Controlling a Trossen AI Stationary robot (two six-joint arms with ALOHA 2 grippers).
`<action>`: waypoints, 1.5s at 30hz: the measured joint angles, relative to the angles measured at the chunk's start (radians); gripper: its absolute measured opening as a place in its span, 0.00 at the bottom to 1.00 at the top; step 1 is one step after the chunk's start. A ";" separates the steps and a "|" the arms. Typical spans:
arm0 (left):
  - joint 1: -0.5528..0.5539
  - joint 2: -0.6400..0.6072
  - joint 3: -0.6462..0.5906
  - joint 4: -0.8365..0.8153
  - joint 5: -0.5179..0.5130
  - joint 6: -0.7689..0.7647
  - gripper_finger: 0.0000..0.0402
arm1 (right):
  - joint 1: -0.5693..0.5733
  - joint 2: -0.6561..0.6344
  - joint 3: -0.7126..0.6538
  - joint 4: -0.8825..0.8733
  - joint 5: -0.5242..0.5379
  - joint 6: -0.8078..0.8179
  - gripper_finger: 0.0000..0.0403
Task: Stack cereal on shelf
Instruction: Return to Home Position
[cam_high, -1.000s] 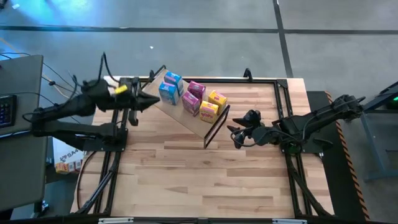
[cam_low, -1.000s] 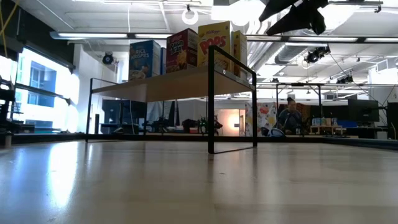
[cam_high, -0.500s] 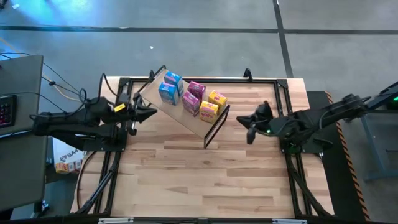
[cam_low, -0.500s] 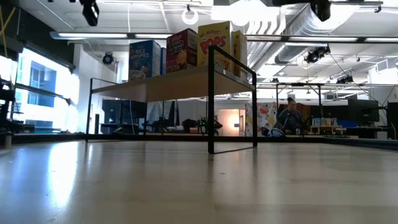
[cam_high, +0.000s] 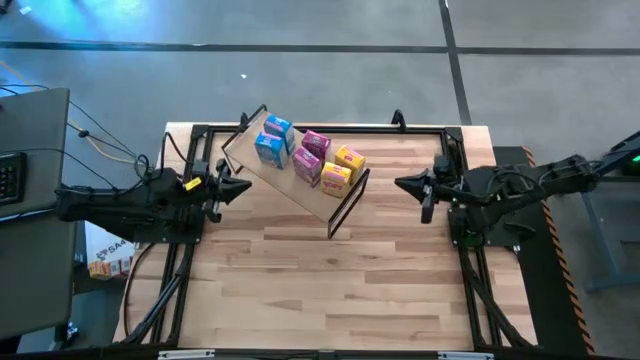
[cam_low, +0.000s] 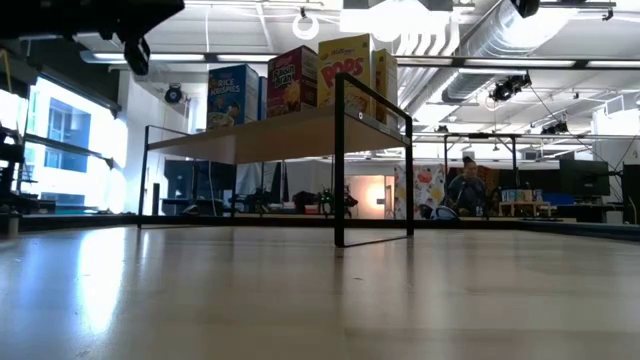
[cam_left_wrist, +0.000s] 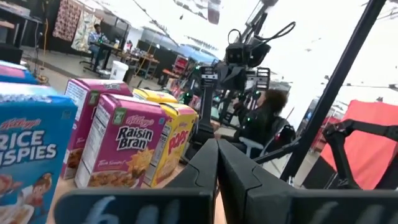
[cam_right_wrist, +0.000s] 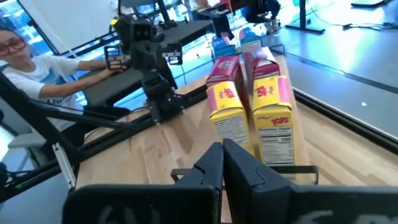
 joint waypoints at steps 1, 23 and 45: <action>0.000 -0.008 -0.018 0.018 0.000 0.001 0.00 | -0.015 -0.001 0.000 0.001 -0.010 0.000 0.00; 0.003 -0.284 -0.262 0.064 0.118 0.010 0.00 | -0.088 -0.098 -0.149 0.005 -0.151 0.167 0.00; 0.003 -0.290 -0.261 -0.114 0.035 -0.077 0.00 | -0.393 -0.627 -0.862 0.540 -0.535 -0.062 0.00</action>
